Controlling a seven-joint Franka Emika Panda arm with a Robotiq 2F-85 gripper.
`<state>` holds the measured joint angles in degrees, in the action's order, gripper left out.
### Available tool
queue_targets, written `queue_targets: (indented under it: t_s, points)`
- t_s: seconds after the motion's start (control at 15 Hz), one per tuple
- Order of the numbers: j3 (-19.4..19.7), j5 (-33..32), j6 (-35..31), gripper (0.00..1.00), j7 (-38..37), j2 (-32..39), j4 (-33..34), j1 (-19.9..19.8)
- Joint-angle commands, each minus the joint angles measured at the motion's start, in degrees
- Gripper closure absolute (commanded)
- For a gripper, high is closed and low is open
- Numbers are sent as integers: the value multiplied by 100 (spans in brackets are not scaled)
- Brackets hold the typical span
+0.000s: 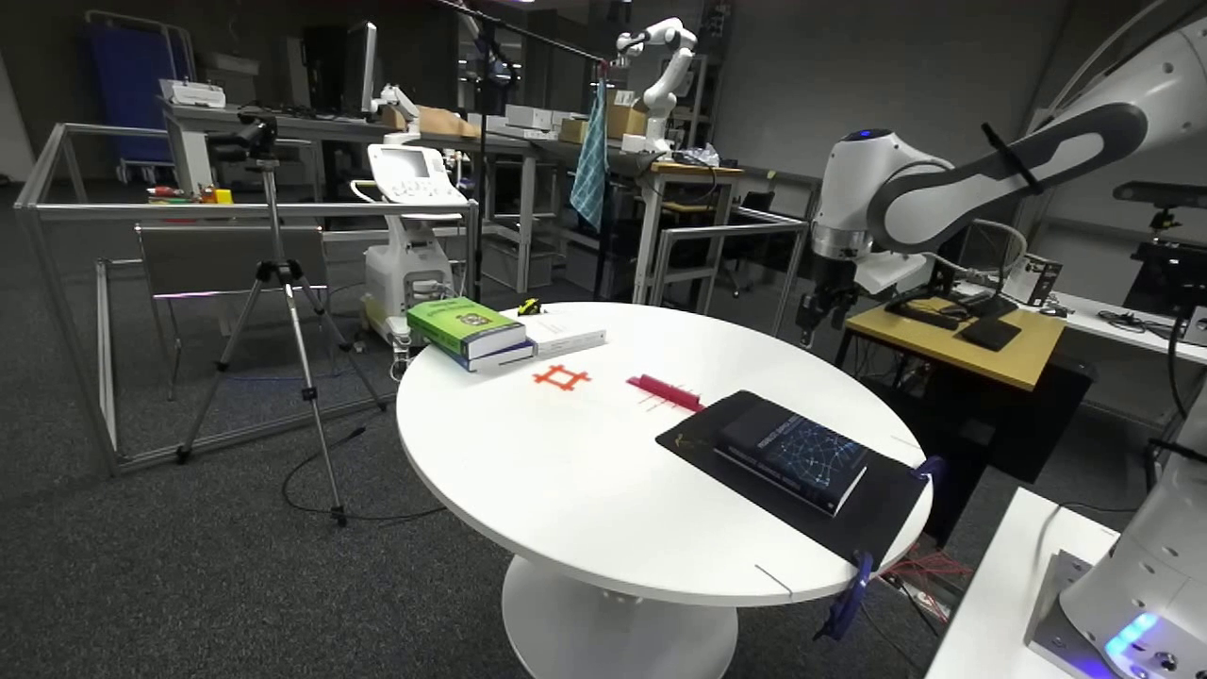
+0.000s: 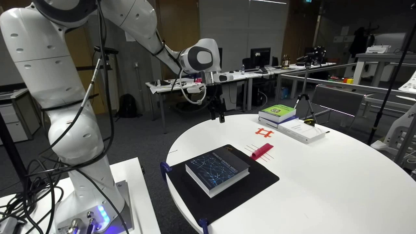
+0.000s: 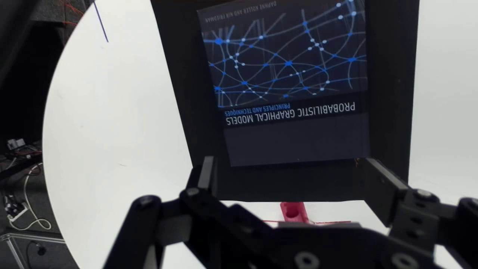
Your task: Close the book
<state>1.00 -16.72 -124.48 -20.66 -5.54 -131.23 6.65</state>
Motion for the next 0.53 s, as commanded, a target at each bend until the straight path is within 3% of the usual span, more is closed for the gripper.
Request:
queue_targets:
  t_s: [0.0,0.47]
  points:
    - [-193,-115,403,0,-49,-653,-318,-284]
    - [-329,36,334,0,28,-608,-344,-397]
